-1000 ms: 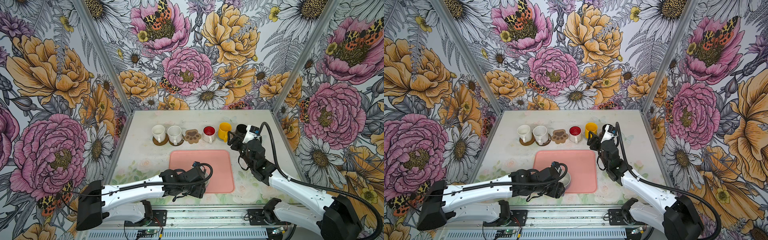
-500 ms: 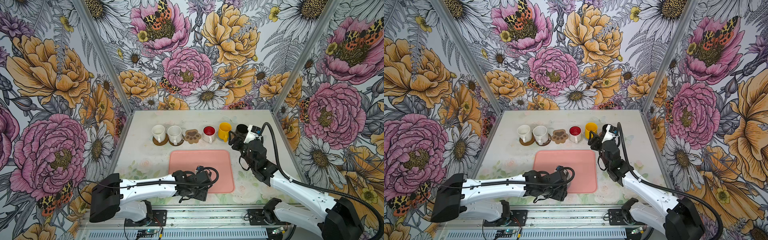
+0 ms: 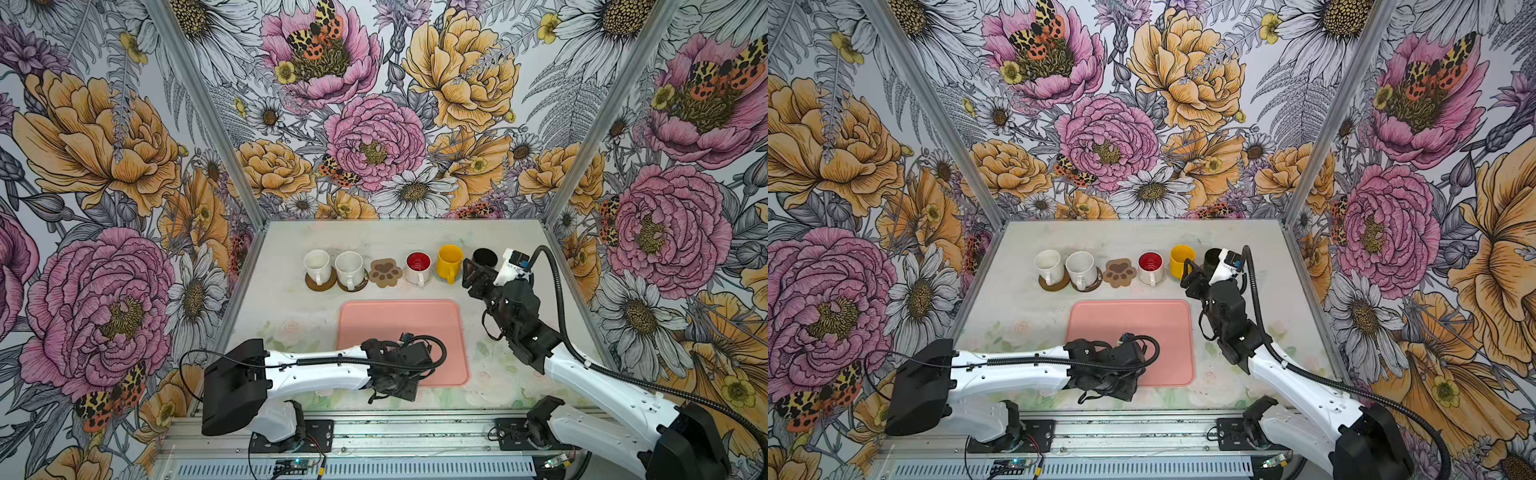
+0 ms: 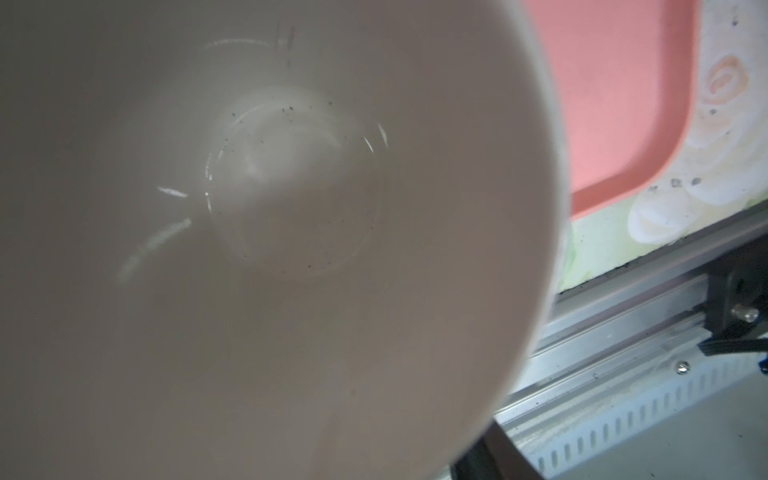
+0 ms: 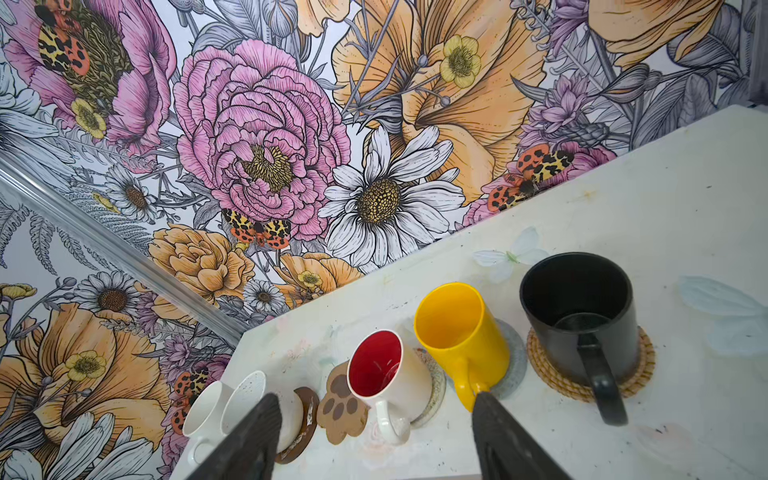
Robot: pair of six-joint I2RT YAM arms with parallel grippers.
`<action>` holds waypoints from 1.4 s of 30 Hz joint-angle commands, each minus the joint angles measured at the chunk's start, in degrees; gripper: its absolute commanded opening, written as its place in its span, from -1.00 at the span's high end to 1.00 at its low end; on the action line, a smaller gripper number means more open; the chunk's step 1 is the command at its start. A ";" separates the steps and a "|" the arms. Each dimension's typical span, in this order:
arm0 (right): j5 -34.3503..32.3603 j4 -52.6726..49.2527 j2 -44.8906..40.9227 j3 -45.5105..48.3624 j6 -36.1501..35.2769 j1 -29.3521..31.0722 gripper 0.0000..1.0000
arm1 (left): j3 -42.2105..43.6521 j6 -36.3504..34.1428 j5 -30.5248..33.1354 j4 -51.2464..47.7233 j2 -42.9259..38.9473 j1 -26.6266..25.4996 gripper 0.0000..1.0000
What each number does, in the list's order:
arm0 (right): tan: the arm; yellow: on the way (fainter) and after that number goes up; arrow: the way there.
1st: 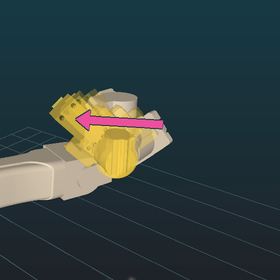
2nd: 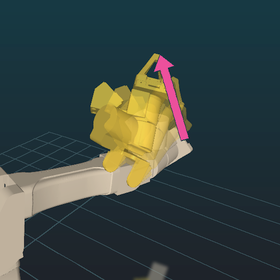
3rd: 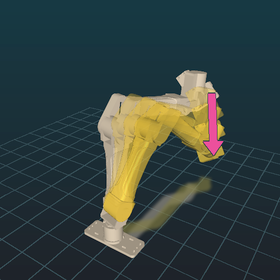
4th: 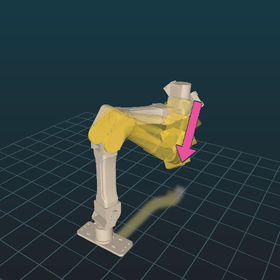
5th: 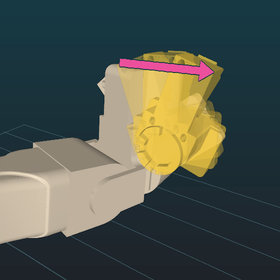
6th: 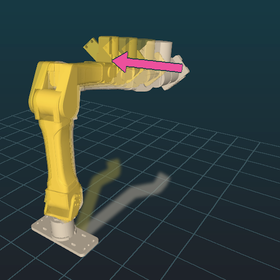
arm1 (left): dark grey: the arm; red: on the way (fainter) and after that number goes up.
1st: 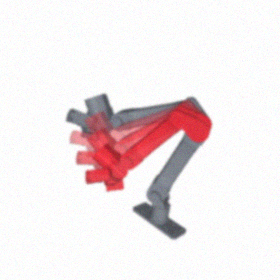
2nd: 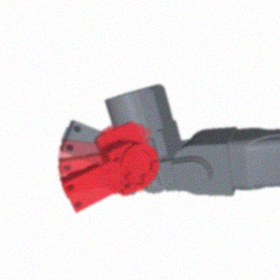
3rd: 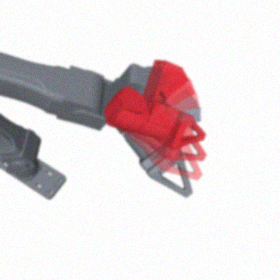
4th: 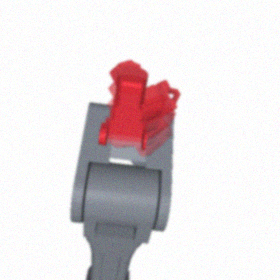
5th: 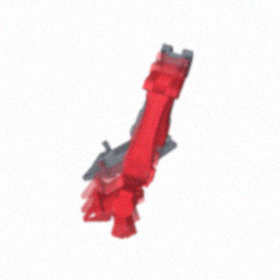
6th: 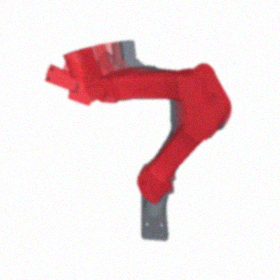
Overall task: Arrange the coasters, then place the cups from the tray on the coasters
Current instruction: 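Lower the left gripper and close it on the lavender-handled mug rim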
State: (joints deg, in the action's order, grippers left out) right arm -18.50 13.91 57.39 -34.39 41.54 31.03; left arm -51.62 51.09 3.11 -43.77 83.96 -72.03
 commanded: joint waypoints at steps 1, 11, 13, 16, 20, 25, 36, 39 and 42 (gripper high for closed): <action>-1.36 0.22 -1.38 1.08 0.54 -0.38 -0.49 | -1.95 0.34 0.24 0.33 1.14 0.22 0.01; -1.10 0.19 -1.47 1.41 0.87 -1.01 -0.48 | -0.53 2.07 2.01 0.17 1.05 2.03 0.28; -1.02 0.16 -1.40 1.47 0.94 -1.11 -0.48 | -0.10 2.32 2.37 0.18 0.63 2.55 0.31; -0.92 0.23 -1.23 1.43 1.23 -1.21 -0.49 | 0.13 2.18 2.51 0.18 0.41 2.95 0.37; -0.75 0.10 -1.03 1.36 1.44 -1.38 -0.49 | 0.90 2.35 2.69 0.17 0.50 3.43 0.42; -0.10 0.10 -0.39 1.11 1.79 -1.64 -0.48 | 0.17 1.78 3.05 0.17 1.09 3.56 0.43; 1.68 0.14 1.00 0.42 2.23 -2.14 -0.48 | -0.93 0.59 2.92 0.19 3.73 3.56 0.43; 2.13 0.00 1.06 0.33 2.31 -2.33 -0.48 | -1.28 0.50 2.76 0.17 4.01 3.56 0.44; 2.24 -0.19 1.04 0.35 2.32 -2.45 -0.48 | -1.21 0.40 3.02 0.19 4.02 3.65 0.46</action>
State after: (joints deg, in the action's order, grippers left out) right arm -16.86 13.85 58.22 -33.41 43.11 29.08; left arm -51.70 52.12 4.03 -43.68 87.74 -69.08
